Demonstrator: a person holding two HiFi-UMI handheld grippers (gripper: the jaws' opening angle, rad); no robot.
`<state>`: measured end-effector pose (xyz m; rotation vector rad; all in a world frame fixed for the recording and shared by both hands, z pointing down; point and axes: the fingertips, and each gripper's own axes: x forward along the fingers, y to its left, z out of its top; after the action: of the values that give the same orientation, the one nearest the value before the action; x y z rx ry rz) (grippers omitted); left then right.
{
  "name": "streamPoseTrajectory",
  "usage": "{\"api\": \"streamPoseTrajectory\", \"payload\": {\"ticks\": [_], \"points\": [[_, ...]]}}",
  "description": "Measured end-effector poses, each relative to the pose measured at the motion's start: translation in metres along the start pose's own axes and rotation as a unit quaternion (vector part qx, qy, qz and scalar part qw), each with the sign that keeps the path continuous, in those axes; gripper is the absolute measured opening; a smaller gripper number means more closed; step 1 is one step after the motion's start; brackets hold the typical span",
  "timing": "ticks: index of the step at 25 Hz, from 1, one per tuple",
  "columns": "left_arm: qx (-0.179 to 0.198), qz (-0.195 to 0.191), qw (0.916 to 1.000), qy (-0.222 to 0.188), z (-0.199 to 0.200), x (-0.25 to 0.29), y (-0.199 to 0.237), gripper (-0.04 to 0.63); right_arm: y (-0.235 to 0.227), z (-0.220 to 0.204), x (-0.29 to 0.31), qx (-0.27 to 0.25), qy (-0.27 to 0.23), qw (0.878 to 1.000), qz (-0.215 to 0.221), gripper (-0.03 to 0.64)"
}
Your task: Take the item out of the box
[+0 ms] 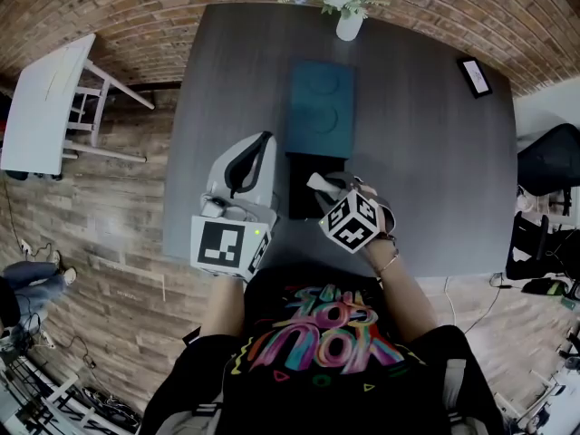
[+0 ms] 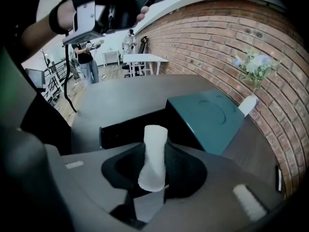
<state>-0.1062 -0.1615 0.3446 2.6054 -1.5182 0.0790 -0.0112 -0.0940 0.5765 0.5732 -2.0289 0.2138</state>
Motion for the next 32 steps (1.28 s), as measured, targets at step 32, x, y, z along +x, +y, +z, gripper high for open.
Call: {"api": "streamPoseTrajectory", "payload": {"ticks": [32], "points": [[0.013,-0.026,0.9995,0.011,-0.001,0.006,-0.019,0.002,-0.114,0.061,-0.221,0.243,-0.359,0.892,-0.131,0.126]]}}
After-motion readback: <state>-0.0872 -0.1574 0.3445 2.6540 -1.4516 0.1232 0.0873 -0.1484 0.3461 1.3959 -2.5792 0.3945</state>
